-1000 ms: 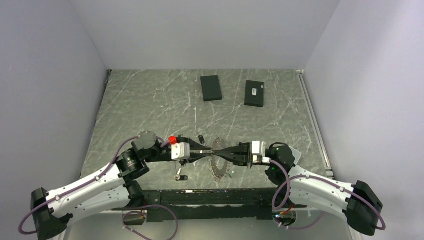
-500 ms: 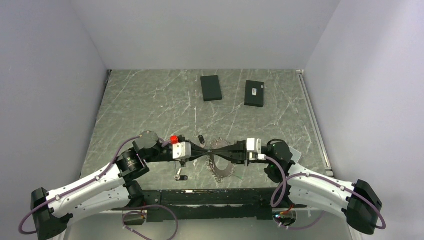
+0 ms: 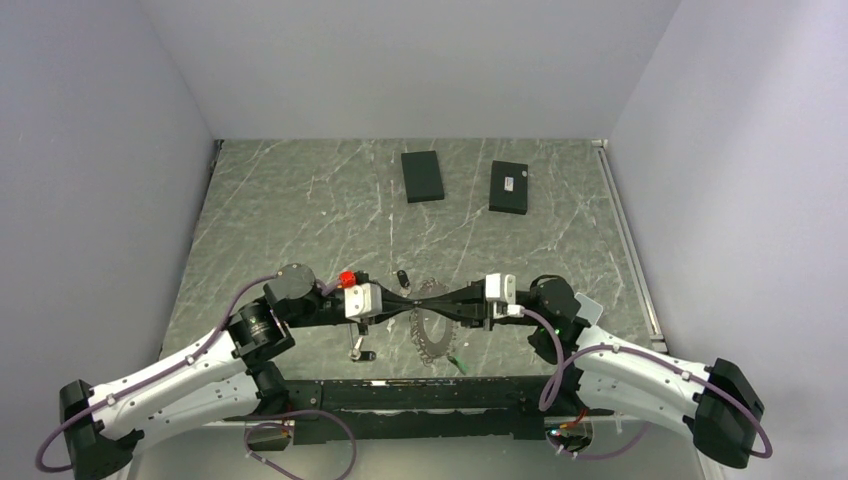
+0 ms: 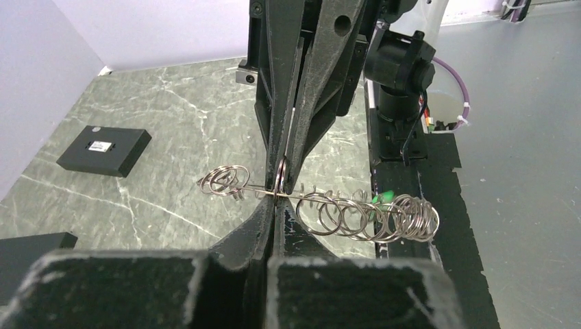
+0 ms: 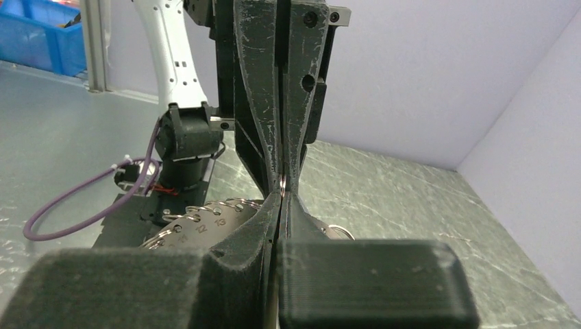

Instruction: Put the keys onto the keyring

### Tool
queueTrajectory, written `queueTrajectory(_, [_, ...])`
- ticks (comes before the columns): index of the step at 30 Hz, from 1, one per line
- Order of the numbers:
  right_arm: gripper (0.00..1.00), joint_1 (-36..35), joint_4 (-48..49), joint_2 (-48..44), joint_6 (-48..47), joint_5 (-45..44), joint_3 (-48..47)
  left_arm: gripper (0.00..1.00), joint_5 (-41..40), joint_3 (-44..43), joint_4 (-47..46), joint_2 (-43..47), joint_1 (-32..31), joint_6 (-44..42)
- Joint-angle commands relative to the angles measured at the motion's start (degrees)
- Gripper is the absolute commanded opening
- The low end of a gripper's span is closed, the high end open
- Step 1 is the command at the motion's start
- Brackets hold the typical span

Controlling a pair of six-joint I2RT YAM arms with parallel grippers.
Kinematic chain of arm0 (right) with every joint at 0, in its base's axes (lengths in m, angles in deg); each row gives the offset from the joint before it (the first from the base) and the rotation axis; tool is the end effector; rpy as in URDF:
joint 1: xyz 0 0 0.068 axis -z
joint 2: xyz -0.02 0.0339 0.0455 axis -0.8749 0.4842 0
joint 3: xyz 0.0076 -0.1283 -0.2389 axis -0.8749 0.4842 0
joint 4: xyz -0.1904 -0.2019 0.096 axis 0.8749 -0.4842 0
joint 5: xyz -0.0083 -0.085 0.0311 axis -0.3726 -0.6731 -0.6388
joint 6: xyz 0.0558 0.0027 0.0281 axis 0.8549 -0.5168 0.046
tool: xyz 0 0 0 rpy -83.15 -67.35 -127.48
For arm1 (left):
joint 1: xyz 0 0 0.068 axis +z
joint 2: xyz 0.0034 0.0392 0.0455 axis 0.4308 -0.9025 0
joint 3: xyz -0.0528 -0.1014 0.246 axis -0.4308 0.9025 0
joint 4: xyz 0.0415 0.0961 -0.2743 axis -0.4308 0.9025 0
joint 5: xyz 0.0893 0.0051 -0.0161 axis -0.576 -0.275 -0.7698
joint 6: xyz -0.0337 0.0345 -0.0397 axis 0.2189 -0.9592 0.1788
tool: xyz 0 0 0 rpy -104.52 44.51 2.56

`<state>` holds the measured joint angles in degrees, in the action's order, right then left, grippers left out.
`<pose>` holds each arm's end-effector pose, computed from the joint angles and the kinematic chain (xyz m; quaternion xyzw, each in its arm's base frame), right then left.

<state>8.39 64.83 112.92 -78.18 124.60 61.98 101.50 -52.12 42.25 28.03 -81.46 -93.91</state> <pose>0.1123 0.1956 0.2722 -0.4973 0.3470 0.4815 0.6329 0.1069 -0.1975 0.3149 0.5230 0.4900 -0.4183 0.5580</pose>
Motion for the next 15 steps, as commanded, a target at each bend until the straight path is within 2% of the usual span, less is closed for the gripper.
queueTrajectory(1, [0.0,-0.3,-2.8,1.6,-0.5,1.1,-1.7,0.0,1.6,-0.5,-7.3,1.0,-0.6,1.4])
queueTrajectory(8, [0.0,-0.4,-4.9,2.0,-1.4,2.3,-2.3,0.0,2.3,-0.9,-6.0,1.1,-0.6,0.7])
queueTrajectory(9, [0.04,-0.4,-5.0,2.1,-1.3,2.0,-2.4,0.0,2.0,-1.2,-4.9,1.0,-0.6,0.4])
queueTrajectory(13, [0.44,-0.6,-4.5,1.7,-0.6,0.4,-1.9,0.0,0.1,-2.1,-2.0,0.9,-0.6,-0.6])
queueTrajectory(15, [0.51,-0.6,-5.0,1.0,-0.7,-0.6,-1.7,0.0,-1.5,-2.1,-1.2,1.2,-0.6,-0.8])
